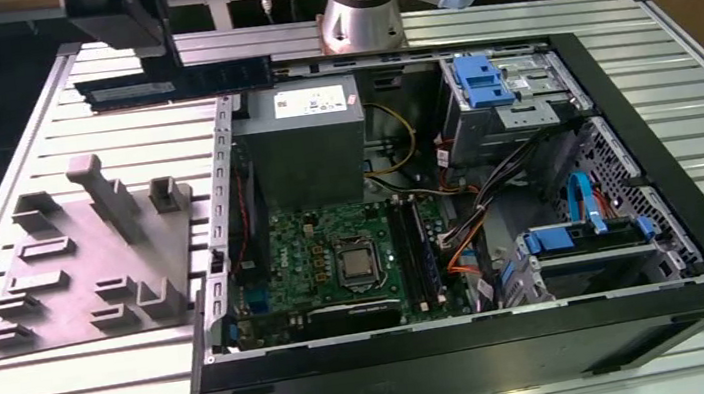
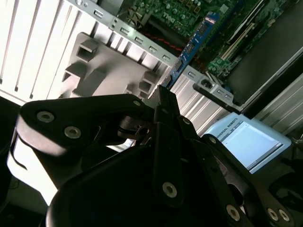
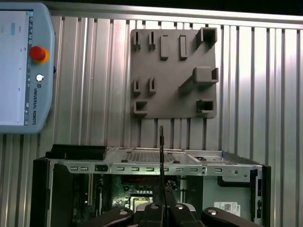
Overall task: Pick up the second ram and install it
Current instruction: 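Pick up the second ram and move it above second insertion slot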
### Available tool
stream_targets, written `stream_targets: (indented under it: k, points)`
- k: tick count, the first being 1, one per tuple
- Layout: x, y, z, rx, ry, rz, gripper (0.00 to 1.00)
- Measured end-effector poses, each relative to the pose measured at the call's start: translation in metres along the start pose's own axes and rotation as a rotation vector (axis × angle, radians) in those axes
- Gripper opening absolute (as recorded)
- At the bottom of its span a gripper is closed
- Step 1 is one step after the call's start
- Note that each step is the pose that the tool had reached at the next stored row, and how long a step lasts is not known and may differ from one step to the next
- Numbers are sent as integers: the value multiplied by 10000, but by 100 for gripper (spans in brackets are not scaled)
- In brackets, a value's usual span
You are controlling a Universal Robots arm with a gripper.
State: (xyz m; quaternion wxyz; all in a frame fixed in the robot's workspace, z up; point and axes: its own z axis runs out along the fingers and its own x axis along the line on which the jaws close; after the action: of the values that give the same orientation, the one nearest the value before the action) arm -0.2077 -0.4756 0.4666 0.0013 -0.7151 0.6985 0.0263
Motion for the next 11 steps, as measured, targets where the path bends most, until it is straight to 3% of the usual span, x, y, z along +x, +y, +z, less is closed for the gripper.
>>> stream_targets:
  k: [11]
  points:
    - [8,-353,-5,-2,0,0,11]
